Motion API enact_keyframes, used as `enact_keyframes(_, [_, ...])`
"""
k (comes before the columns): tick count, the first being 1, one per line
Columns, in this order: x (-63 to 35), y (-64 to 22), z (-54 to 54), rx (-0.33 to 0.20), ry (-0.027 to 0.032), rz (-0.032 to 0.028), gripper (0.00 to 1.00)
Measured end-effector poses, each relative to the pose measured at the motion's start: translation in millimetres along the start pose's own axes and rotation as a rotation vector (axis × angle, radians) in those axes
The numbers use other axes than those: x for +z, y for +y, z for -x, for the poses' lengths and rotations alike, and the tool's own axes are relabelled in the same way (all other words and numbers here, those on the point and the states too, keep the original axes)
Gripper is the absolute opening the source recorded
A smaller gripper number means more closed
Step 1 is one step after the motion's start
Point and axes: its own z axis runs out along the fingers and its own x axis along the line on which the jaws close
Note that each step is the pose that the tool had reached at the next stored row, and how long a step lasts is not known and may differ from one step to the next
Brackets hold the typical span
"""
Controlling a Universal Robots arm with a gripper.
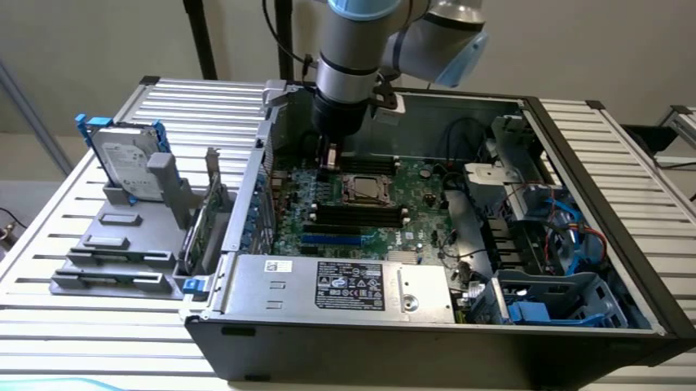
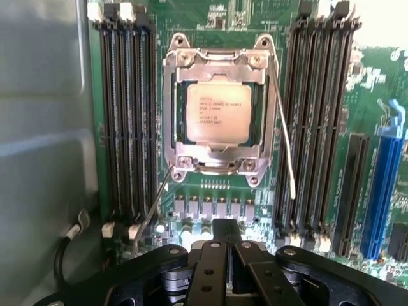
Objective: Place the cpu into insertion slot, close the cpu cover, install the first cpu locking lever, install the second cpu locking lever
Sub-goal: 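Install the first cpu locking lever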
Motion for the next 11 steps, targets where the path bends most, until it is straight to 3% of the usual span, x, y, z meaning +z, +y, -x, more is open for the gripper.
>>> enact_keyframes(6, [-5.1,-5.2,-0.4,0.031,0.0374,0.0028,0.11])
enact_keyframes(11, [-10.0,-6.3,-0.8,0.080,0.0612,0.0072,0.11])
